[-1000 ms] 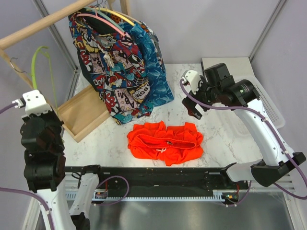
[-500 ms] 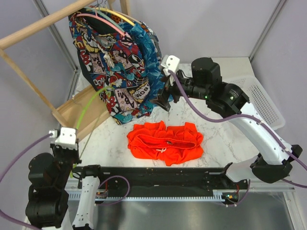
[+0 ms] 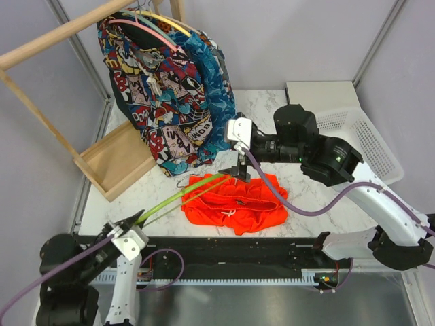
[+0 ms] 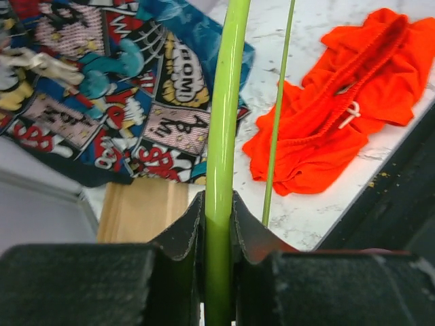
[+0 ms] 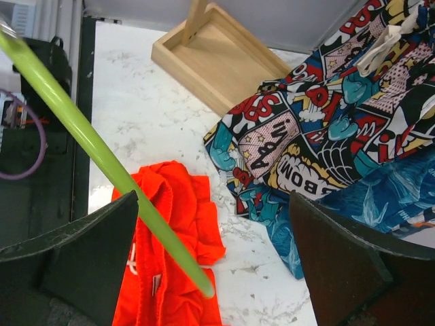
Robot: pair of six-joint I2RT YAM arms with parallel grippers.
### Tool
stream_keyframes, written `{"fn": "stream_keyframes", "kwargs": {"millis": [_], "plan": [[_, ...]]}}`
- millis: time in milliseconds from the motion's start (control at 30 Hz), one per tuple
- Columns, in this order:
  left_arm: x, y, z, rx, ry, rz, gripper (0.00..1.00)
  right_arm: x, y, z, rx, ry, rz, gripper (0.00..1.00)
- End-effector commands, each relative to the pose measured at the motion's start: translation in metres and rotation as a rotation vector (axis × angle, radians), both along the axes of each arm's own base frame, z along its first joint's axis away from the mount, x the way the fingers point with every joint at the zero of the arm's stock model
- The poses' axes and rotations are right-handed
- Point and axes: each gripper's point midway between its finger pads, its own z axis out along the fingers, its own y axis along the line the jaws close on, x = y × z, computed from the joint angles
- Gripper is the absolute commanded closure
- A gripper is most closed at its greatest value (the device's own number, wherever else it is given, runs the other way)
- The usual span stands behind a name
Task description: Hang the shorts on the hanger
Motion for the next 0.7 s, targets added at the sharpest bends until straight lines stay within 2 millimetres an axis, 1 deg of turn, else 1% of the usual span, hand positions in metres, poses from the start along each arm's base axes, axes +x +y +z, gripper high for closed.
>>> {"fn": "stream_keyframes", "kwargs": {"millis": [0,33,67,100,133,167,200,233,267,300,333,367,400,433,467,500,533,567,600,667], "plan": [[0.008,-0.031,-0.037,-0.012,0.231,-0.270,0.98,-0.031,-0.039,0.018,-0.053,-0.086,0.066,0.02],[0.016,-0.031,-0.041,0.012,0.230,-0.306,0.98,-0.035,-0.045,0.017,-0.060,-0.083,0.064,0.02],[0.021,-0.035,-0.042,0.005,0.237,-0.351,0.98,-0.041,-0.048,0.013,-0.064,-0.066,0.071,0.02],[0.027,-0.036,-0.042,0.013,0.223,-0.379,0.98,-0.048,-0.057,0.010,-0.071,-0.053,0.074,0.02],[0.033,-0.038,-0.046,0.022,0.208,-0.411,0.98,-0.050,-0.058,-0.002,-0.089,-0.025,0.075,0.02],[0.035,-0.042,-0.045,-0.001,0.200,-0.450,0.98,-0.053,-0.060,-0.008,-0.091,-0.003,0.076,0.02],[0.042,-0.044,-0.042,0.005,0.157,-0.470,0.98,-0.060,-0.063,-0.010,-0.077,0.007,0.090,0.02],[0.047,-0.045,-0.050,0.012,0.144,-0.497,0.98,-0.063,-0.062,-0.026,-0.097,0.043,0.098,0.02],[0.048,-0.049,-0.049,-0.002,0.119,-0.536,0.98,-0.064,-0.063,-0.030,-0.094,0.058,0.097,0.02],[0.051,-0.050,-0.049,-0.007,0.102,-0.551,0.98,-0.068,-0.062,-0.029,-0.066,0.080,0.099,0.02],[0.059,-0.051,-0.050,-0.014,0.083,-0.563,0.98,-0.070,-0.062,-0.042,-0.082,0.106,0.104,0.02],[0.061,-0.054,-0.048,-0.034,0.073,-0.583,0.98,-0.072,-0.061,-0.046,-0.080,0.119,0.109,0.02],[0.064,-0.054,-0.048,-0.048,0.079,-0.592,0.98,-0.071,-0.061,-0.045,-0.063,0.116,0.104,0.02],[0.067,-0.055,-0.048,-0.057,0.081,-0.597,0.98,-0.071,-0.059,-0.055,-0.074,0.139,0.103,0.02],[0.067,-0.056,-0.046,-0.069,0.082,-0.611,0.98,-0.070,-0.058,-0.059,-0.071,0.149,0.096,0.02],[0.068,-0.057,-0.047,-0.076,0.089,-0.616,0.98,-0.067,-0.054,-0.058,-0.054,0.150,0.089,0.03],[0.070,-0.056,-0.047,-0.079,0.094,-0.619,0.98,-0.066,-0.051,-0.065,-0.053,0.192,0.072,0.06],[0.072,-0.056,-0.048,-0.083,0.101,-0.619,0.98,-0.062,-0.045,-0.064,-0.033,0.205,0.063,0.07],[0.073,-0.056,-0.049,-0.086,0.109,-0.619,0.98,-0.058,-0.038,-0.070,-0.037,0.240,0.047,0.10],[0.078,-0.055,-0.052,-0.094,0.138,-0.614,0.98,-0.059,-0.029,-0.071,-0.014,0.317,0.046,0.12]]}}
